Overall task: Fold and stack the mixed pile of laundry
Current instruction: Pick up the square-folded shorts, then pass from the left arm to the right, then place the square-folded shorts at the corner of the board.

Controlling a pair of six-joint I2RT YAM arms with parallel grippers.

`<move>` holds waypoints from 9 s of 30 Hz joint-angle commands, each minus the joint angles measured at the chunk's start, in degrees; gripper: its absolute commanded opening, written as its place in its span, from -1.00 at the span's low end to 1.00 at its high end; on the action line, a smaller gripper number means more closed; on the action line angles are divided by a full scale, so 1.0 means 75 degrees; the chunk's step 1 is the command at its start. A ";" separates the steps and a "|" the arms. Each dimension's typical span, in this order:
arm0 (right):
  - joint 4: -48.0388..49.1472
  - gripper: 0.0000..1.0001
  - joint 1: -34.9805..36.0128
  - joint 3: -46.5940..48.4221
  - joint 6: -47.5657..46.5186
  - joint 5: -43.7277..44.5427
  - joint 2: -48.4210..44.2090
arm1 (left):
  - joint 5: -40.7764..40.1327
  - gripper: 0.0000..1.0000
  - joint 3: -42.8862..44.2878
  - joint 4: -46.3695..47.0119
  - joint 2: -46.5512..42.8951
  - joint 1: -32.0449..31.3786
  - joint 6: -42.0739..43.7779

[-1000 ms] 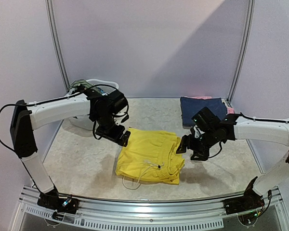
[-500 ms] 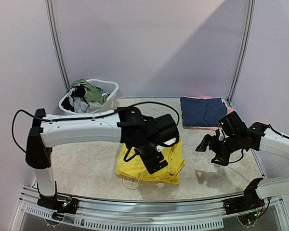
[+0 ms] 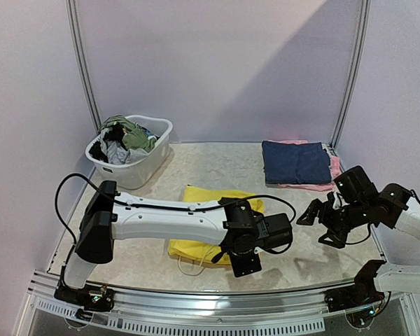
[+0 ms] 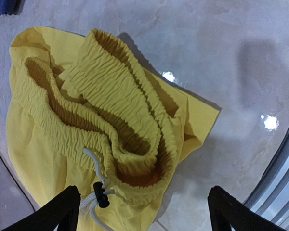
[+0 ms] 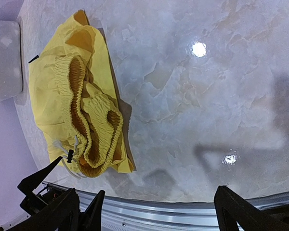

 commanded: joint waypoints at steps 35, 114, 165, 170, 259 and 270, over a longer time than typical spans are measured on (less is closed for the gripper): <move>0.2366 0.98 -0.0197 -0.0302 0.0358 -0.1021 0.1157 | 0.0255 -1.00 -0.2154 0.2706 -0.1259 0.0315 -0.0878; 0.6669 0.98 0.0020 0.0614 0.1478 -0.2315 0.4798 | 0.0593 -1.00 -0.3064 0.3111 -0.2275 0.0926 -0.0521; 0.8460 0.96 0.1122 0.2002 0.2791 -0.3296 0.7993 | 0.0556 -1.00 -0.3408 0.3389 -0.2986 0.1243 -0.0461; 0.8808 0.88 0.1139 0.2055 0.2959 -0.3296 0.8234 | 0.0593 -1.00 -0.3345 0.3327 -0.3012 0.1237 -0.0524; 0.1500 -1.00 0.0412 0.6646 -0.2151 -0.1707 0.8865 | 0.1303 0.99 -0.4938 0.1792 -0.6705 0.1419 -0.2047; -0.0647 -1.00 -0.0581 0.8845 -0.3580 -0.0591 0.9025 | 0.1298 0.97 -0.5368 0.1240 -0.7716 0.1477 -0.2717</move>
